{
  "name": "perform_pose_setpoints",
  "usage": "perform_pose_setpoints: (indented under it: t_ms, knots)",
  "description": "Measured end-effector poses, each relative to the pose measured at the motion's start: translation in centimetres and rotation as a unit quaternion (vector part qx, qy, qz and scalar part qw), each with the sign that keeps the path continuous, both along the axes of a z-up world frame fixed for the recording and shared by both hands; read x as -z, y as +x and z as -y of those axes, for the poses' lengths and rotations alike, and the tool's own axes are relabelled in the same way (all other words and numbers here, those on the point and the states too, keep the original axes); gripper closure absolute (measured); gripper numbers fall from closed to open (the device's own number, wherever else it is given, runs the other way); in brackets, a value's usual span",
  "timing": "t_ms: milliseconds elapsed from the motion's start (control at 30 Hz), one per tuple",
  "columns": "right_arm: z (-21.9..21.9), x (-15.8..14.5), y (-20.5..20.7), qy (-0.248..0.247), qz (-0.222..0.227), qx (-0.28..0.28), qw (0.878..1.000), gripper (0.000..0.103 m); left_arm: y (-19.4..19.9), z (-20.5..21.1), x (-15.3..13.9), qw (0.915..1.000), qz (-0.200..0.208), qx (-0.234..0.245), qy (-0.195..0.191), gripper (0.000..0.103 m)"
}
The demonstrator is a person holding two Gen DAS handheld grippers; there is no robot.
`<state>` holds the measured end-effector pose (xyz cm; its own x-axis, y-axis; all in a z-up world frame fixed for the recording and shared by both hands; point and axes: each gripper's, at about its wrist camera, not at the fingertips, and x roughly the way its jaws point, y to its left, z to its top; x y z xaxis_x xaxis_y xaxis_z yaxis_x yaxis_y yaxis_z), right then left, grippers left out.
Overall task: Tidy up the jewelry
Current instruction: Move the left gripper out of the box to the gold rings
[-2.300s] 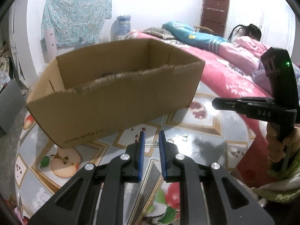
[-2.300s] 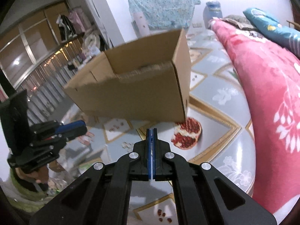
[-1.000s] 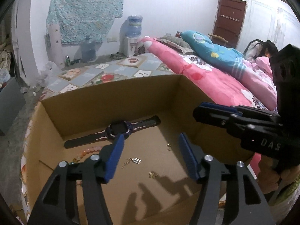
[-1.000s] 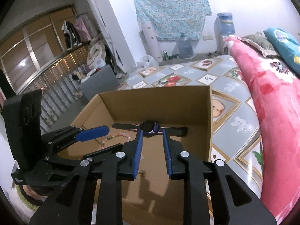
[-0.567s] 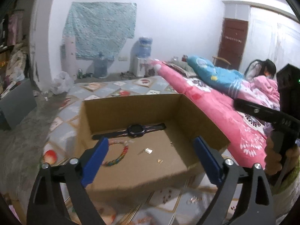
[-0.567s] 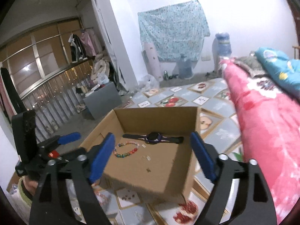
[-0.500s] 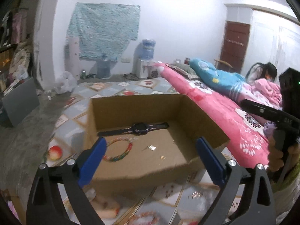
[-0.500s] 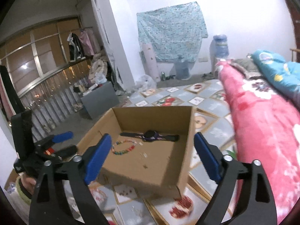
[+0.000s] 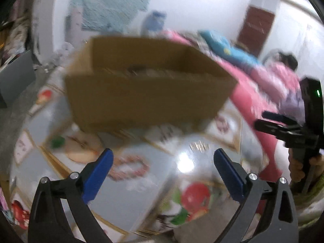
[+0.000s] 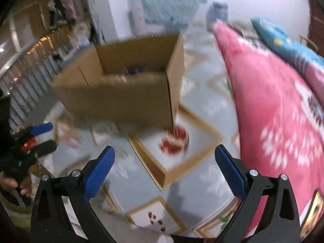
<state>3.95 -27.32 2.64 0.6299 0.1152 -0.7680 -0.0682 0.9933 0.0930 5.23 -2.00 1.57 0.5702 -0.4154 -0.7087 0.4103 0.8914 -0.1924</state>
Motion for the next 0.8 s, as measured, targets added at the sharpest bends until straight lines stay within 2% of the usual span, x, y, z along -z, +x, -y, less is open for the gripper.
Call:
perform_pose_setpoints:
  t_ms: [100, 200, 333, 433, 533, 800]
  knots:
    - [-0.2, 1.8, 0.4, -0.030, -0.015, 0.015, 0.999, 0.008, 0.0, 3.5, 1.6, 0.9975, 0.009, 0.032, 0.062, 0.006]
    - [-0.4, 3.4, 1.4, -0.070, -0.031, 0.022, 0.997, 0.008, 0.5, 5.9, 2.9, 0.9935, 0.010, 0.046, 0.104, 0.006]
    - [-0.2, 5.1, 2.2, -0.082, -0.063, 0.025, 0.994, 0.008, 1.1, 7.5, 4.0, 0.9925, -0.003, 0.061, 0.105, 0.006]
    - [-0.7, 5.5, 1.9, -0.111, -0.052, 0.013, 0.992, 0.008, 1.5, 8.3, 4.8, 0.9905, -0.007, 0.062, 0.122, 0.006]
    - [-0.5, 5.4, 1.7, -0.103, -0.053, 0.012, 0.993, 0.008, 1.8, 8.5, 5.4, 0.9889, -0.015, 0.060, 0.135, 0.006]
    - [-0.4, 5.2, 1.2, -0.099, -0.053, 0.008, 0.994, 0.008, 2.3, 9.3, 5.5, 0.9883, -0.018, 0.064, 0.137, 0.006]
